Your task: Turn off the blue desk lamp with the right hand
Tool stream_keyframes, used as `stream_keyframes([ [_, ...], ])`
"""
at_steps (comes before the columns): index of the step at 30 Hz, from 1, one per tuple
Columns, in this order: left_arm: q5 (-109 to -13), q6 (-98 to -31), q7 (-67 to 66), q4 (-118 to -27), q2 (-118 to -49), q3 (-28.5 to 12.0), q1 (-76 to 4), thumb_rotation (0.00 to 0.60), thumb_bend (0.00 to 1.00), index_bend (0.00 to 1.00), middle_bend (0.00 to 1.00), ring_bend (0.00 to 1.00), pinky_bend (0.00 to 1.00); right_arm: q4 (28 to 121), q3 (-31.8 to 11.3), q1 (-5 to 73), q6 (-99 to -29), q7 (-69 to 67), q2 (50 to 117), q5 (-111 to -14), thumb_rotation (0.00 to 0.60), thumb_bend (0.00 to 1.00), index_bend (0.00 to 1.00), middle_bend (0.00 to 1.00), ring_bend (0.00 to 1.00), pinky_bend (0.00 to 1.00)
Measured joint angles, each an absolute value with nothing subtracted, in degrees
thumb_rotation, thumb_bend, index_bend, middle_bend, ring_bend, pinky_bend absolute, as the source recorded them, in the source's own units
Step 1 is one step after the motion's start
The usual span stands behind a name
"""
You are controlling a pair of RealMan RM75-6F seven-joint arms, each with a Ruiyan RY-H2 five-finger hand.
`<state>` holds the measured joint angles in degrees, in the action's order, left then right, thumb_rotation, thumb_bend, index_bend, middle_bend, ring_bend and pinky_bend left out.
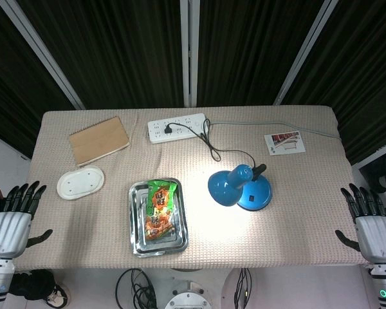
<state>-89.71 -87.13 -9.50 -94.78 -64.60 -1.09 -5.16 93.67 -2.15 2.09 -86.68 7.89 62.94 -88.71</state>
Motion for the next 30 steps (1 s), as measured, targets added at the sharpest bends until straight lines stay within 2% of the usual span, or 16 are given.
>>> stream_keyframes([
  [15, -89.73, -87.17, -10.54, -95.86, -64.48, -1.36, -5.28, 0.600, 0.00, 0.00, 0.00, 0.00, 0.00, 93.36, -1.98, 1.71, -86.90, 9.15, 62.42, -88.30, 0.600, 0.09, 0.00, 0.00, 0.00, 0.00],
  [16, -89.67, -87.11, -10.67, -95.94, -64.49, -1.39, -5.32, 0.600, 0.00, 0.00, 0.00, 0.00, 0.00, 93.49, -1.96, 1.74, -86.70, 9.28, 62.24, -88.19, 0.600, 0.08, 0.00, 0.03, 0.02, 0.02],
  [17, -89.65, -87.04, -10.79, -95.96, -64.57, -1.41, -5.36, 0.600, 0.00, 0.00, 0.00, 0.00, 0.00, 93.60, -1.95, 1.79, -86.54, 8.99, 62.07, -88.16, 0.600, 0.07, 0.00, 0.07, 0.06, 0.06],
  [18, -89.65, -86.97, -10.88, -95.91, -64.75, -1.41, -5.40, 0.600, 0.00, 0.00, 0.00, 0.00, 0.00, 93.70, -1.94, 1.86, -86.39, 8.45, 61.88, -88.18, 0.600, 0.06, 0.00, 0.19, 0.17, 0.17],
  [19, -89.65, -86.92, -10.89, -95.81, -64.94, -1.40, -5.42, 0.600, 0.00, 0.00, 0.00, 0.00, 0.00, 93.81, -1.93, 2.02, -86.17, 7.44, 61.62, -88.31, 0.600, 0.05, 0.00, 0.35, 0.33, 0.31],
  [21, -89.60, -86.61, -10.86, -95.45, -65.45, -1.26, -5.47, 0.600, 0.00, 0.00, 0.00, 0.00, 0.00, 94.11, -1.81, 2.38, -85.55, 5.52, 61.14, -88.66, 0.600, 0.05, 0.00, 0.65, 0.62, 0.54],
  [23, -89.50, -86.13, -10.90, -95.21, -65.71, -1.04, -5.51, 0.600, 0.00, 0.00, 0.00, 0.00, 0.00, 94.77, -1.55, 3.10, -84.24, 3.13, 60.35, -89.40, 0.600, 0.05, 0.00, 0.82, 0.76, 0.66],
  [25, -89.45, -85.86, -11.20, -95.10, -65.83, -0.86, -5.54, 0.600, 0.00, 0.00, 0.00, 0.00, 0.00, 95.22, -1.45, 3.70, -83.20, 2.05, 60.00, -90.19, 0.600, 0.06, 0.00, 0.92, 0.86, 0.74],
  [29, -89.64, -86.30, -11.15, -95.20, -65.78, -0.88, -5.43, 0.600, 0.00, 0.00, 0.00, 0.00, 0.00, 95.67, -1.47, 4.67, -83.68, 3.09, 60.77, -92.32, 0.600, 0.16, 0.00, 0.99, 0.92, 0.81],
  [30, -89.70, -86.27, -11.14, -95.20, -65.76, -0.81, -5.42, 0.600, 0.00, 0.00, 0.00, 0.00, 0.00, 95.79, -1.42, 4.89, -83.60, 3.33, 60.92, -92.61, 0.600, 0.21, 0.00, 1.00, 0.93, 0.82],
])
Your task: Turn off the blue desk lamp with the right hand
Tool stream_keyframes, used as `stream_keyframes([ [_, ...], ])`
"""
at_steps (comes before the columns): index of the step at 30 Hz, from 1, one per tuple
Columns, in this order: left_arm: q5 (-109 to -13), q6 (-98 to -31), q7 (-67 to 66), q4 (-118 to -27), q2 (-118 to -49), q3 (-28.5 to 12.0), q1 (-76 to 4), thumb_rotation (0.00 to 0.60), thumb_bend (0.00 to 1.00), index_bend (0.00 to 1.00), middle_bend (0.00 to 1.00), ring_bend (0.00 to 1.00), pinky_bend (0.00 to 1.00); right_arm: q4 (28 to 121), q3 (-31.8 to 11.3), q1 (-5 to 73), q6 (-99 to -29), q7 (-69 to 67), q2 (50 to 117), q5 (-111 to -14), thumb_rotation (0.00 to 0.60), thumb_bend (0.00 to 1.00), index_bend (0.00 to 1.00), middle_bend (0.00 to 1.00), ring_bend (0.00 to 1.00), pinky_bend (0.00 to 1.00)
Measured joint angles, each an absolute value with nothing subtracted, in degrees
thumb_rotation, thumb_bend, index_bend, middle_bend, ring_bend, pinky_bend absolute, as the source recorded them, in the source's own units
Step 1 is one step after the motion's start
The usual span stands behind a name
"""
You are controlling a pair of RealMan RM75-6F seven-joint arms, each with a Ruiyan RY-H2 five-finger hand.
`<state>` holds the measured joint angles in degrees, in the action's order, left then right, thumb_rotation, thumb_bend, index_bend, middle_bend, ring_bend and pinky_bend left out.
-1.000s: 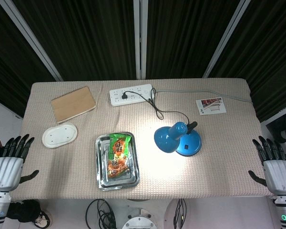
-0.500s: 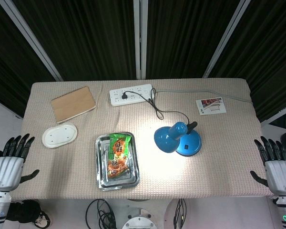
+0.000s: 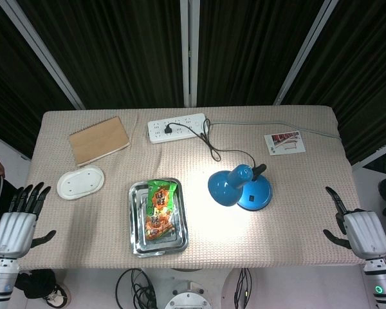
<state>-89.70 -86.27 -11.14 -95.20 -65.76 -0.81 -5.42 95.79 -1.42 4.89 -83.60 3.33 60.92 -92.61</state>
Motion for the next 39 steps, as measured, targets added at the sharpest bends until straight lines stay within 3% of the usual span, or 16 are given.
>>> stream_keyframes([
  [3, -89.64, -85.95, -11.21, -95.12, -65.79, -0.69, -5.45, 0.600, 0.00, 0.00, 0.00, 0.00, 0.00, 96.34, -0.82, 5.71, -82.05, 4.18, 60.87, -93.44, 0.600, 0.40, 0.00, 1.00, 0.93, 0.82],
  [6, -89.31, -85.36, -11.23, -95.05, -65.93, -0.59, -5.56, 0.600, 0.00, 0.00, 0.00, 0.00, 0.00, 97.29, 0.13, 6.96, -78.80, 4.95, 60.51, -94.18, 0.600, 0.48, 0.00, 1.00, 0.93, 0.82],
  [12, -89.11, -84.88, -10.66, -94.37, -66.42, -0.31, -5.60, 0.600, 0.00, 0.00, 0.00, 0.00, 0.00, 99.52, 0.55, 10.77, -70.27, 10.78, 61.59, -92.56, 0.600, 0.49, 0.00, 1.00, 0.93, 0.82],
  [22, -89.16, -85.87, -9.88, -94.38, -65.56, -0.29, -5.01, 0.600, 0.00, 0.00, 0.00, 0.00, 0.00, 101.36, -2.55, 18.19, -59.39, 23.34, 68.03, -81.45, 0.600, 0.48, 0.00, 1.00, 0.93, 0.82],
  [39, -88.89, -85.09, -9.73, -94.03, -65.70, -0.42, -5.40, 0.600, 0.00, 0.00, 0.00, 0.00, 0.00, 98.85, -2.43, 23.66, -53.46, 28.31, 72.09, -71.59, 0.600, 0.50, 0.00, 1.00, 0.93, 0.82],
])
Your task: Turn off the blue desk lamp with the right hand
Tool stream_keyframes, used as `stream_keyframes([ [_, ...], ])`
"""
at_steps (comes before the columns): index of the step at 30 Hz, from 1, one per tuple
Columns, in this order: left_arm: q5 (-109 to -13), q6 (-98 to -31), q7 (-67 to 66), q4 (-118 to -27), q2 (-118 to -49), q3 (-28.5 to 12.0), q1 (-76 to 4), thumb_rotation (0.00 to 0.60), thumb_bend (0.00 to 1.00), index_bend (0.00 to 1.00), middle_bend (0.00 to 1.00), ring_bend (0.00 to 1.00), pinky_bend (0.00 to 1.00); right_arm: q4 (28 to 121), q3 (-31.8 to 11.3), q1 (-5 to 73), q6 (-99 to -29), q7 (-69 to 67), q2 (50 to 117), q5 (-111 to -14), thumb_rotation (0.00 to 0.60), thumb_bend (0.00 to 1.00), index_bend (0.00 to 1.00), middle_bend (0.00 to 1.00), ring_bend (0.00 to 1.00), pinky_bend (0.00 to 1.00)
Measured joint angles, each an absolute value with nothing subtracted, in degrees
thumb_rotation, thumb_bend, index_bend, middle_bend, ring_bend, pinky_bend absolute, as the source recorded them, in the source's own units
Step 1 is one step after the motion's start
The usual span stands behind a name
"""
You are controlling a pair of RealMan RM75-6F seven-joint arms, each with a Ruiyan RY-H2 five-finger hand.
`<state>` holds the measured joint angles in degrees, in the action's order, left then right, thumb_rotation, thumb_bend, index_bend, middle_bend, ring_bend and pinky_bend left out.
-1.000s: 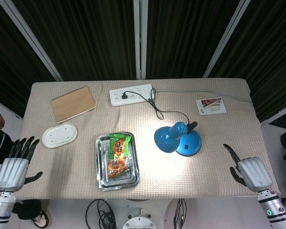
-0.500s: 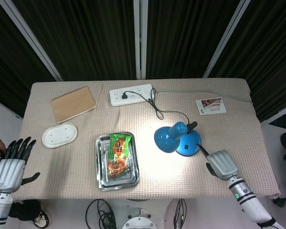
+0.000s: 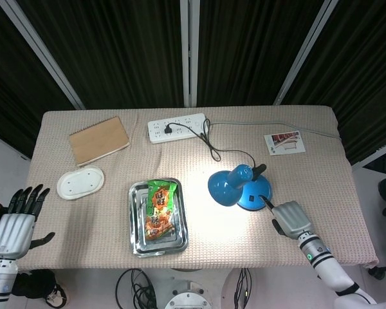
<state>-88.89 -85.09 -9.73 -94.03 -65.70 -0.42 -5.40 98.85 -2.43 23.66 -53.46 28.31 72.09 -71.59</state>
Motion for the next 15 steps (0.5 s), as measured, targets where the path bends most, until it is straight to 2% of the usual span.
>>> stream_keyframes([
  [15, -88.55, -84.77, -10.03, -94.01, -65.43, -0.52, -5.56, 0.600, 0.00, 0.00, 0.00, 0.00, 0.00, 97.73, -1.38, 26.83, -51.65, 29.47, 73.68, -68.25, 0.600, 0.50, 0.00, 1.00, 0.93, 0.82],
])
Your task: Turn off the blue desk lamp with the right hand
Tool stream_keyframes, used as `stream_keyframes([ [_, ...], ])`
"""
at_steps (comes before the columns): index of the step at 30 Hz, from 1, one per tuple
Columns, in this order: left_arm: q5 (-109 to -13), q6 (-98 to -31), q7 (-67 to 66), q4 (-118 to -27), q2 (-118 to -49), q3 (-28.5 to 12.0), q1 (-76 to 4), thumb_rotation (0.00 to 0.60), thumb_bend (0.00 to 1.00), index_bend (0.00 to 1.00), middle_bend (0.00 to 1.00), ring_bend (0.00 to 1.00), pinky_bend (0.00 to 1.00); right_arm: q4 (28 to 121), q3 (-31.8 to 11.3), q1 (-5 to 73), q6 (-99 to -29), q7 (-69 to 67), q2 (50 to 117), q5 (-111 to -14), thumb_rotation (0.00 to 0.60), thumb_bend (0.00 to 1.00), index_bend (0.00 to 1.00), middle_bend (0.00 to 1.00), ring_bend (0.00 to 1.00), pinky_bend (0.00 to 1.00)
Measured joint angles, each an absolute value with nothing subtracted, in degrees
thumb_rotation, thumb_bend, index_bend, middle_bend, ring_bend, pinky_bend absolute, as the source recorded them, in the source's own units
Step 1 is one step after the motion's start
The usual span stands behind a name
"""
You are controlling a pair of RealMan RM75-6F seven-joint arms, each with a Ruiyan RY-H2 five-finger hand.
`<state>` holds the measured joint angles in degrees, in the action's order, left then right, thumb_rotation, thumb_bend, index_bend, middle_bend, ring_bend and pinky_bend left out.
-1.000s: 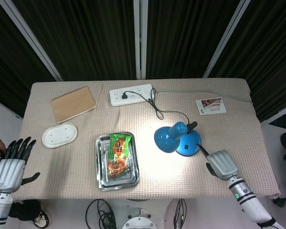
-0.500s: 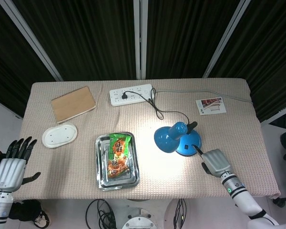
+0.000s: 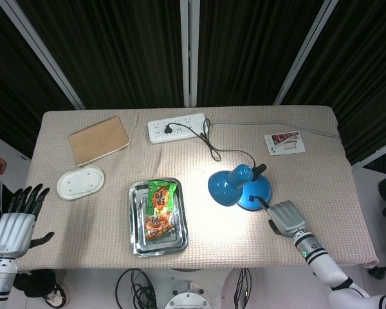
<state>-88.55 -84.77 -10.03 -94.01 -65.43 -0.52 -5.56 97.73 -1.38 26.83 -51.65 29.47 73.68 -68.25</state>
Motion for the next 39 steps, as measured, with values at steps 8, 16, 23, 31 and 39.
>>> stream_keyframes([
  [8, -88.40, -84.82, -9.61, -93.80, -65.27, -0.52, -5.48, 0.600, 0.00, 0.00, 0.00, 0.00, 0.00, 98.00, -0.96, 28.32, -51.21, 30.45, 74.48, -66.37, 0.600, 0.50, 0.00, 1.00, 0.93, 0.82],
  [16, -88.25, -84.66, -8.90, -93.28, -65.25, -0.43, -5.43, 0.600, 0.00, 0.00, 0.00, 0.00, 0.00, 97.81, -0.44, 29.43, -50.91, 31.16, 74.83, -63.68, 0.600, 0.48, 0.00, 1.00, 0.93, 0.81],
  [23, -87.99, -84.52, -8.56, -93.05, -65.19, -0.44, -5.40, 0.600, 0.00, 0.00, 0.00, 0.00, 0.00, 97.31, -0.12, 30.28, -50.11, 30.37, 75.17, -61.92, 0.600, 0.48, 0.00, 1.00, 0.93, 0.81],
  [31, -87.76, -84.36, -8.63, -93.06, -65.03, -0.49, -5.43, 0.600, 0.00, 0.00, 0.00, 0.00, 0.00, 96.36, -0.83, 31.57, -44.67, 21.50, 74.40, -60.73, 0.600, 0.48, 0.00, 1.00, 0.93, 0.81],
  [39, -87.45, -84.16, -8.88, -93.26, -64.97, -0.64, -5.53, 0.600, 0.00, 0.00, 0.00, 0.00, 0.00, 94.76, -1.32, 32.49, -41.15, 14.05, 73.33, -62.12, 0.600, 0.48, 0.00, 1.00, 0.93, 0.81],
])
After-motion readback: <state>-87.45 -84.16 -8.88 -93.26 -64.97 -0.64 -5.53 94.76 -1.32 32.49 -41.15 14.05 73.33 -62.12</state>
